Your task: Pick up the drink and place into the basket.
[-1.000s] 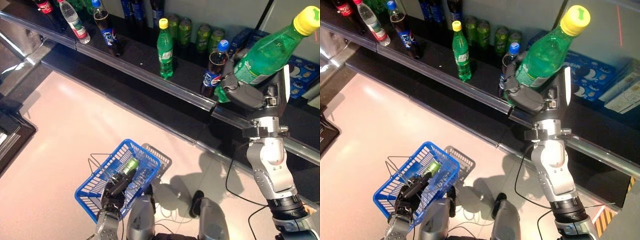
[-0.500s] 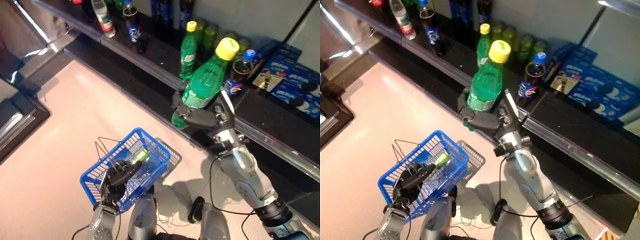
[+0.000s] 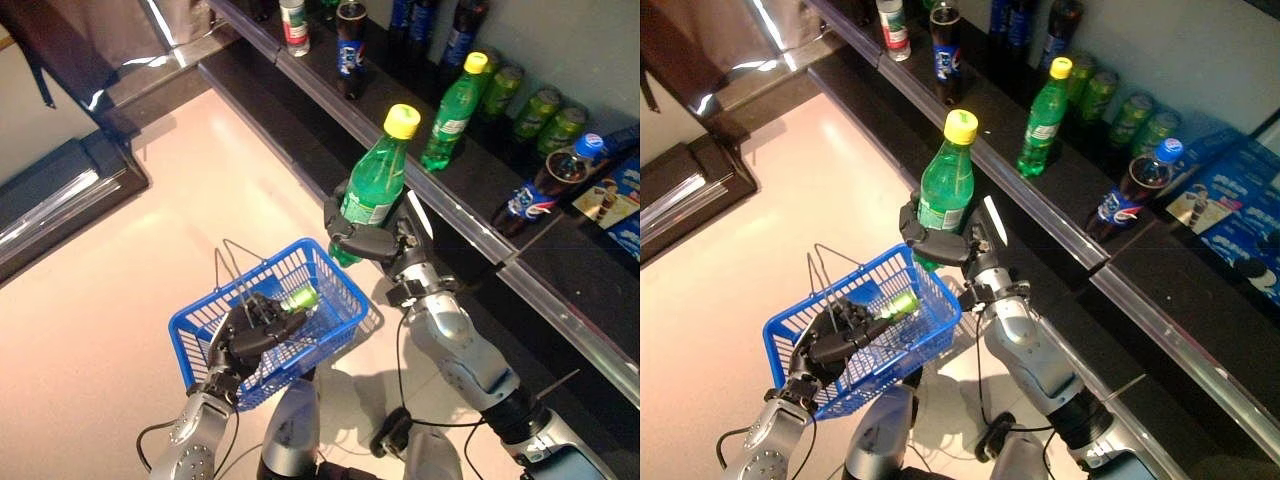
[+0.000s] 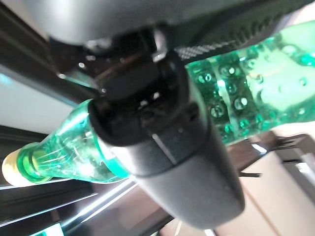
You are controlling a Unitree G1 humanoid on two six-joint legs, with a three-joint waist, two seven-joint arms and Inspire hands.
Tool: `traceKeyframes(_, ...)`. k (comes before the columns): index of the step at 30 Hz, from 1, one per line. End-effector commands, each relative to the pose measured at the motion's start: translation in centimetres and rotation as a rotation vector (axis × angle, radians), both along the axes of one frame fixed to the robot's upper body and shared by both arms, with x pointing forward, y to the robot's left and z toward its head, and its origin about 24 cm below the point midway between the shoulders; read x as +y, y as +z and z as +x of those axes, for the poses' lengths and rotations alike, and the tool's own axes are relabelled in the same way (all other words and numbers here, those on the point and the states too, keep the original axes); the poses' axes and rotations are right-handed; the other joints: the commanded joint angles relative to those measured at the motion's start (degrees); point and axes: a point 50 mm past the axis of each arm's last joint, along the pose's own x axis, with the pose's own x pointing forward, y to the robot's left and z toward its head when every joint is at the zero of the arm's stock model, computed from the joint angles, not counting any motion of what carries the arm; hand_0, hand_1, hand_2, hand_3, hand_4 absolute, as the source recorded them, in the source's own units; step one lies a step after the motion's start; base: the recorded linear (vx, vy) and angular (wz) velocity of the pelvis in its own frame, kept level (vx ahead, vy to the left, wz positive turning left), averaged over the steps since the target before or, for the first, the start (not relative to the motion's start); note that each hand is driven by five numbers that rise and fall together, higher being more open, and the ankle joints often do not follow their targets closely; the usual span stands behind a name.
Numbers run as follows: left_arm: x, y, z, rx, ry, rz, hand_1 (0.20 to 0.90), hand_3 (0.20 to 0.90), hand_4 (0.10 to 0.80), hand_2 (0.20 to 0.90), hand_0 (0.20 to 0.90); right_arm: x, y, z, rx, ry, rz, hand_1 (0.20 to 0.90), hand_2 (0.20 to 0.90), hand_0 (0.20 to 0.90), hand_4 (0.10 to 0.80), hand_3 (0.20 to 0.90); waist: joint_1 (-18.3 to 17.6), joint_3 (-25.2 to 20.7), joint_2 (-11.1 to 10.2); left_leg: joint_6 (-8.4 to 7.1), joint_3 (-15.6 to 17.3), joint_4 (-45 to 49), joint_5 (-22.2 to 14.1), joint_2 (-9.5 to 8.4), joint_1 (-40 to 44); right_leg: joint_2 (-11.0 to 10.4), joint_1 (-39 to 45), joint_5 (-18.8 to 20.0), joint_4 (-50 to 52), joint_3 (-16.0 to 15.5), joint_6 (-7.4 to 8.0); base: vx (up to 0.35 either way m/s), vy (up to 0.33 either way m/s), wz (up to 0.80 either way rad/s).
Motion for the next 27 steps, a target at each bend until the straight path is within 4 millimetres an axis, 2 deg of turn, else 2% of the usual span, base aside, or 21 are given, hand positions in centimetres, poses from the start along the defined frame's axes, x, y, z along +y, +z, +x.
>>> traceKeyframes(1, -3.4, 10.4, 0.6, -0.614, -0.282, -0.028, 0.3, 0.2, 0.1, 0.3, 0.3, 3.1, 5.9, -0.4, -0.276, 0.104, 0.089, 0.3, 0.3, 0.3, 0.1, 0.2, 0.2, -7.9, -0.2, -0.05, -2.5, 8.0, 4.7, 0.05, -3.9, 0.6, 6.0, 10.3, -12.1, 0.7, -0.03, 0.014, 0.0, 0.23)
traceKeyframes(5, -4.4, 12.0, 0.7, -0.7, -0.385, 0.009, 0.3, 0.2, 0.1, 0.3, 0.3, 4.0, 4.0, 0.6, -0.19, 0.101, 0.028, 0.3, 0.3, 0.3, 0.1, 0.2, 0.9, -7.6, 0.0, 0.06, -3.3, 8.3, 4.6, -0.57, -4.2, 0.3, 6.2, 10.5, -12.1, -0.1, 0.22, 0.02, -0.004, 0.13)
traceKeyframes(10, -5.0, 12.9, 0.5, -0.742, -0.511, -0.013, 0.3, 0.2, 0.1, 0.3, 0.3, 5.7, 2.0, 1.6, -0.117, 0.073, -0.054, 0.3, 0.3, 0.3, 0.1, 0.2, 2.6, -7.9, 0.2, -0.01, -4.4, 9.0, 4.8, -1.32, -4.3, -0.2, 7.2, 10.6, -12.1, -1.5, 0.24, 0.071, 0.014, 0.07)
traceKeyframes(14, -5.2, 13.4, 0.3, -0.753, -0.573, -0.046, 0.3, 0.2, 0.1, 0.3, 0.3, 6.0, 0.9, 2.3, -0.064, 0.026, -0.106, 0.3, 0.3, 0.3, 0.1, 0.2, 4.1, -7.8, 0.1, 0.01, -5.2, 10.0, 4.3, -1.95, -4.6, -0.4, 7.7, 10.6, -11.7, -2.3, 0.31, 0.056, -0.004, 0.16)
traceKeyframes(21, -5.1, 13.3, 0.2, -0.73, -0.598, -0.074, 0.3, 0.2, 0.1, 0.3, 0.3, 5.3, -1.8, 2.8, 0.004, -0.036, -0.212, 0.3, 0.3, 0.3, 0.1, 0.2, 5.3, -7.9, -0.2, 0.22, -5.8, 10.1, 3.5, -2.55, -5.1, -0.5, 7.9, 10.7, -11.8, -3.3, 0.55, 0.018, -0.008, 0.09)
traceKeyframes(22, -5.0, 13.2, 0.1, -0.722, -0.601, -0.072, 0.3, 0.2, 0.1, 0.3, 0.3, 4.7, -3.3, 2.9, 0.071, -0.055, -0.243, 0.3, 0.3, 0.3, 0.1, 0.2, 5.7, -7.8, -0.3, 0.31, -6.0, 10.1, 3.1, -2.73, -5.4, -0.5, 7.9, 10.8, -11.9, -3.7, 0.65, 0.0, 0.0, 0.0)
traceKeyframes(27, -4.5, 13.1, 0.0, -0.731, -0.62, -0.08, 0.3, 0.2, 0.1, 0.3, 0.3, 3.0, -6.6, 3.0, 0.194, -0.081, -0.316, 0.3, 0.3, 0.3, 0.1, 0.2, 6.5, -7.4, -0.6, 0.57, -6.3, 9.6, 2.3, -3.07, -6.0, -0.3, 7.7, 10.9, -12.4, -4.2, 0.68, -0.019, -0.033, 0.09)
